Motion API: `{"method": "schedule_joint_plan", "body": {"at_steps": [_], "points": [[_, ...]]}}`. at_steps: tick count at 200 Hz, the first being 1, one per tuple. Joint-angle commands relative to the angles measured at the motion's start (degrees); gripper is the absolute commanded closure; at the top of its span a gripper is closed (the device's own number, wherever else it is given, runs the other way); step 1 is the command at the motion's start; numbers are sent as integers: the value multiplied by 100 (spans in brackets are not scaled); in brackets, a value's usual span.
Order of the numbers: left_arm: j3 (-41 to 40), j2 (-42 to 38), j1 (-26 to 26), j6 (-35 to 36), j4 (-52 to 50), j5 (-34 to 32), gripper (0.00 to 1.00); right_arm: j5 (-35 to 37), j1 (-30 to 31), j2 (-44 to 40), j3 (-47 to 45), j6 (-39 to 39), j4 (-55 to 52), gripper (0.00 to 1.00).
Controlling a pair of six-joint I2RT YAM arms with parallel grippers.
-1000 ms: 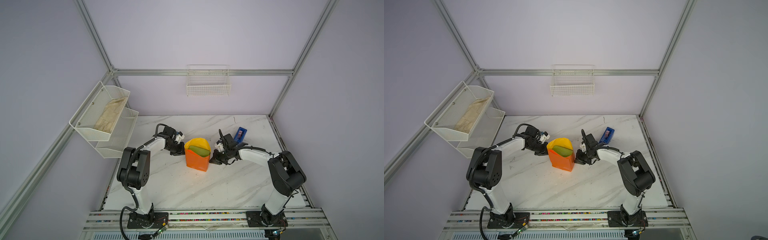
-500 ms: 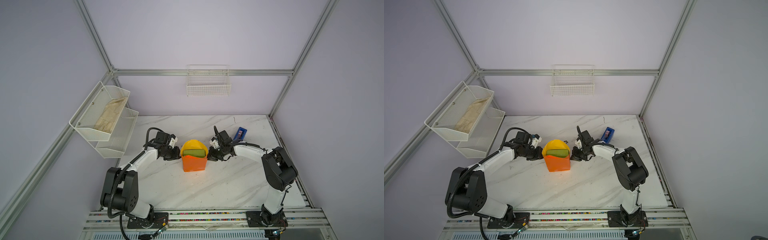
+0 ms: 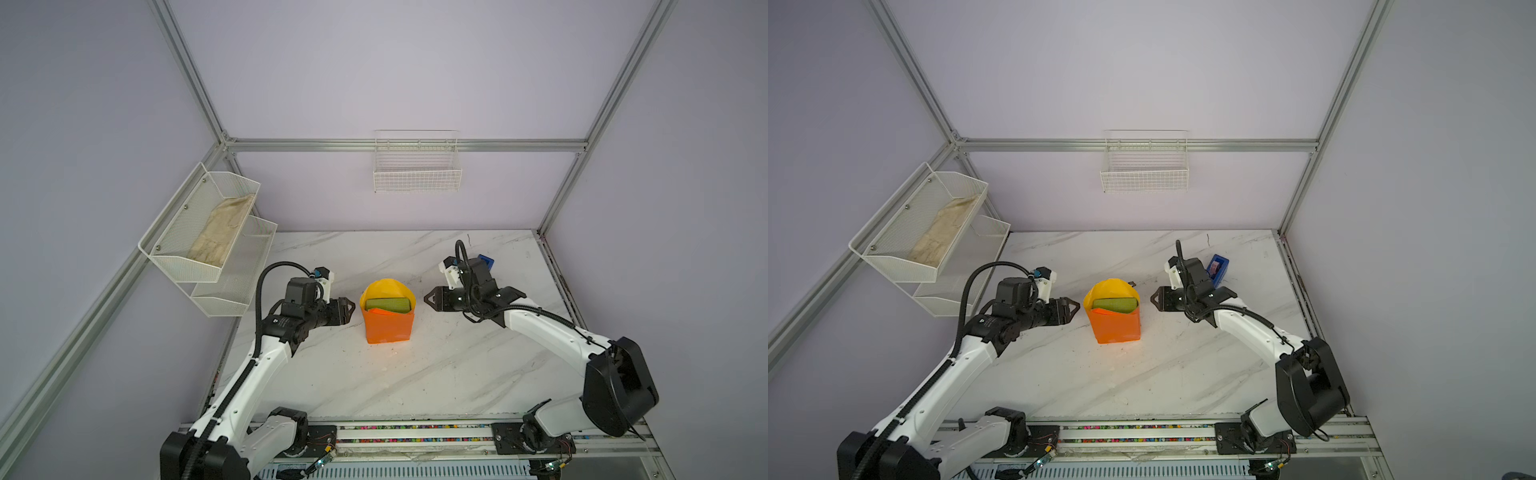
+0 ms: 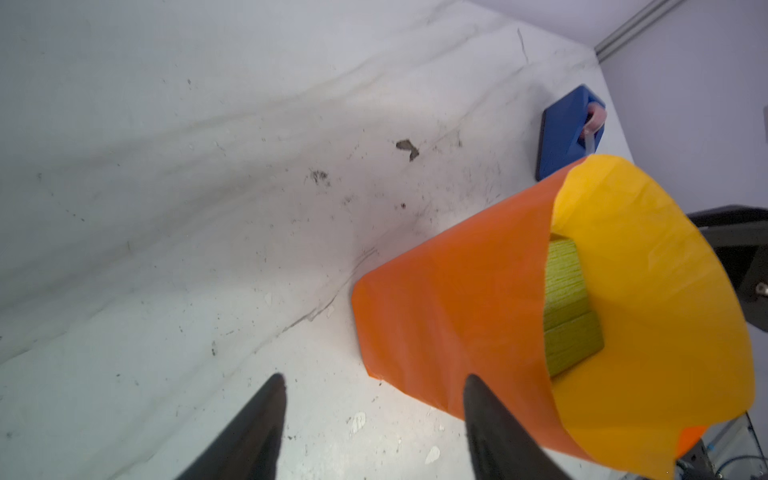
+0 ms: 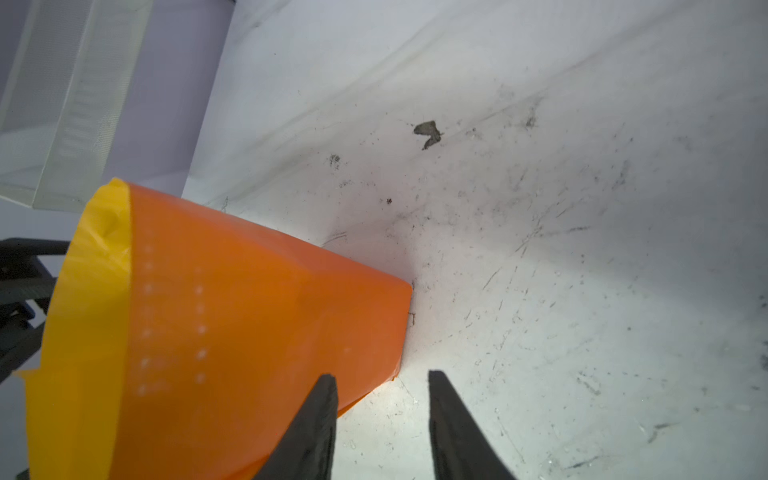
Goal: Wrap a gift box in wrapping paper
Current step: Rotate the gift box at the center of the table, then fold the wrapping paper for the gift box.
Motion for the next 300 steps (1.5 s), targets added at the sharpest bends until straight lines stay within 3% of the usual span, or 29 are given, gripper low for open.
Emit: {"method": "schedule_joint_plan", "body": {"at_steps": [1, 52, 113, 141, 180, 227, 300], "points": [[-641, -472, 68, -208, 678, -107, 15, 7, 19, -604, -831, -431, 1441, 49], [-1447, -998, 42, -305, 1642, 802, 12, -669, 111, -1432, -2474, -785, 3921, 27], [-2413, -1929, -279, -163, 2262, 1009, 12, -858, 651, -731, -3080, -1153, 5657, 14], [-2729, -1967, -560, -63, 2776, 1109, 8, -727, 912, -124, -2775, -1145, 5984, 12], [-2461, -1471, -783, 159, 3056, 873, 8, -321, 1093, 429, -2295, -1170, 5870, 9], [-2046, -916, -910, 299, 3159, 494, 7, 222, 1101, 490, -2006, -1220, 5487, 8], [-1448, -348, -1030, 298, 3353, 206, 6, 302, 1109, 599, -1930, -1096, 5364, 9]]}}
